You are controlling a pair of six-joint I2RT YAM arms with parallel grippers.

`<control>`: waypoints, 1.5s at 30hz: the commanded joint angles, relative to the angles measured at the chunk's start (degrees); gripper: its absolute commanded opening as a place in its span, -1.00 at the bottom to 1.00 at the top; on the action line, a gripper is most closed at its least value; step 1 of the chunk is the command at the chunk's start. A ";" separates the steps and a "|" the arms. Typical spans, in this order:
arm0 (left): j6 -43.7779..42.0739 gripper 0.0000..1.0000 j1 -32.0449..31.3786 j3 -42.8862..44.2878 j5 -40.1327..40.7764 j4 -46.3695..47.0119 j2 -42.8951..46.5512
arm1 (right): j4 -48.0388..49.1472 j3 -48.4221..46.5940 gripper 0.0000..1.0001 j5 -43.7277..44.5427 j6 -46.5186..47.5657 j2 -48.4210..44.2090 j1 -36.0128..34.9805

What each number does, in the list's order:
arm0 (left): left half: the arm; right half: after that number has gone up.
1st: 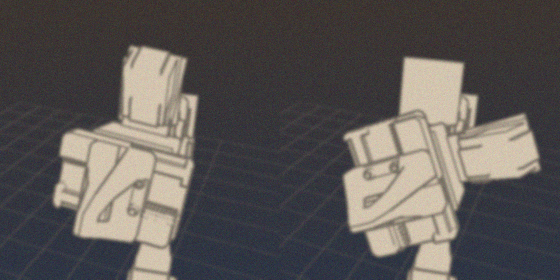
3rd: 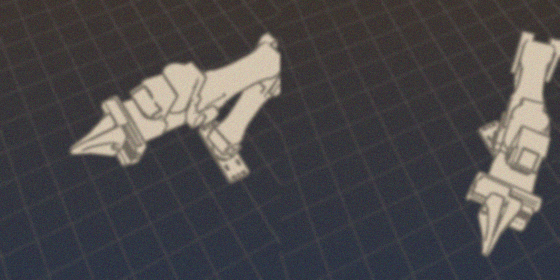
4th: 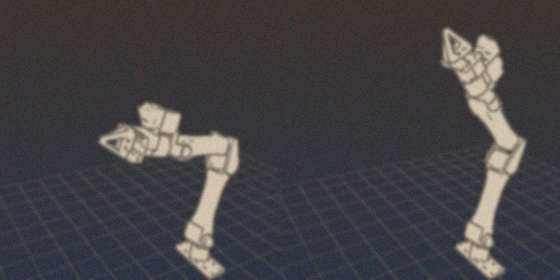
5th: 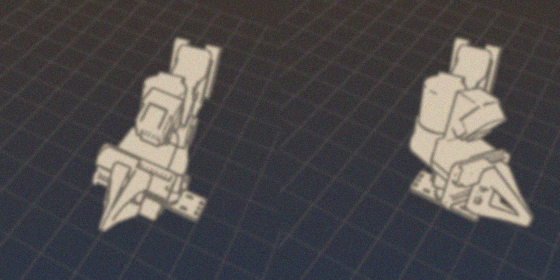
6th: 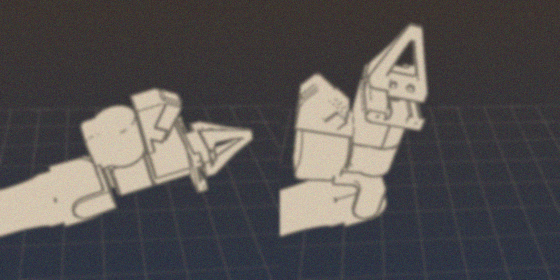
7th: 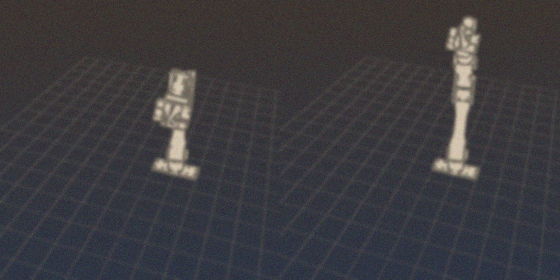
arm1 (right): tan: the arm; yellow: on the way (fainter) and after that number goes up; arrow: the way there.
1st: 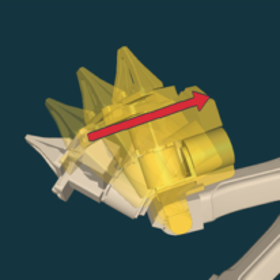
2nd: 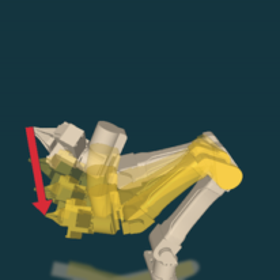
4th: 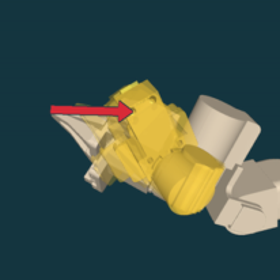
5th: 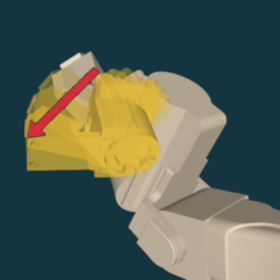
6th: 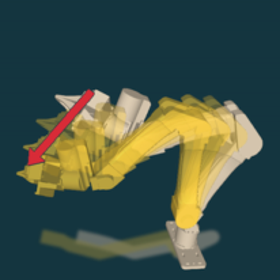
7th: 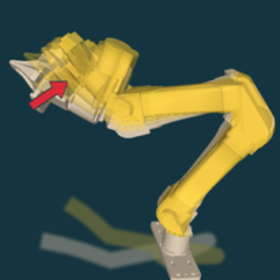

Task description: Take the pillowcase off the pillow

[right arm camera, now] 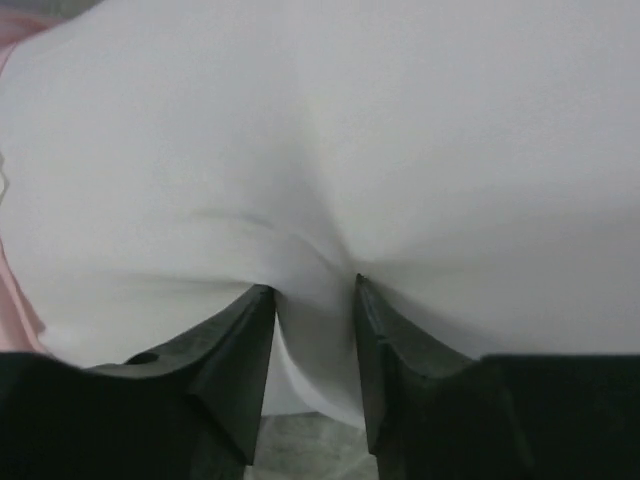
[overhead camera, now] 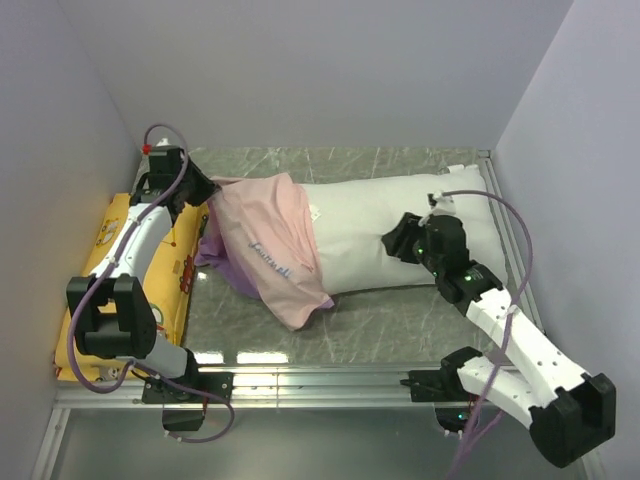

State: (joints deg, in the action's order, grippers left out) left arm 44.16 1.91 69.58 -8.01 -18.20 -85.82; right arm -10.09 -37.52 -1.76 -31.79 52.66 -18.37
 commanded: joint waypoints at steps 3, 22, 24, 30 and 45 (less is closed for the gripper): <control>-3.47 -0.99 -6.73 3.37 3.44 5.71 -0.48 | -12.14 -12.83 0.31 18.01 7.35 2.70 -15.72; -5.58 -0.99 -7.55 7.15 6.79 2.46 -3.74 | -11.72 -23.34 -1.00 12.59 10.26 39.81 -16.63; -4.70 -0.99 -2.74 7.50 5.64 1.85 -3.13 | -10.57 -20.42 -1.00 11.95 9.47 33.93 -10.65; -3.38 -0.99 6.95 11.19 3.00 0.79 -2.68 | -10.12 -15.13 -1.00 10.98 7.19 19.51 -1.06; -3.91 -0.99 -1.09 8.05 -0.71 3.42 -3.04 | -12.93 -27.68 -1.00 -2.37 4.46 11.93 1.85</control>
State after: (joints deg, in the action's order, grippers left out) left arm 40.58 6.66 80.55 -7.55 -18.61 -91.05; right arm -24.27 -58.39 0.08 -25.96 67.61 -15.16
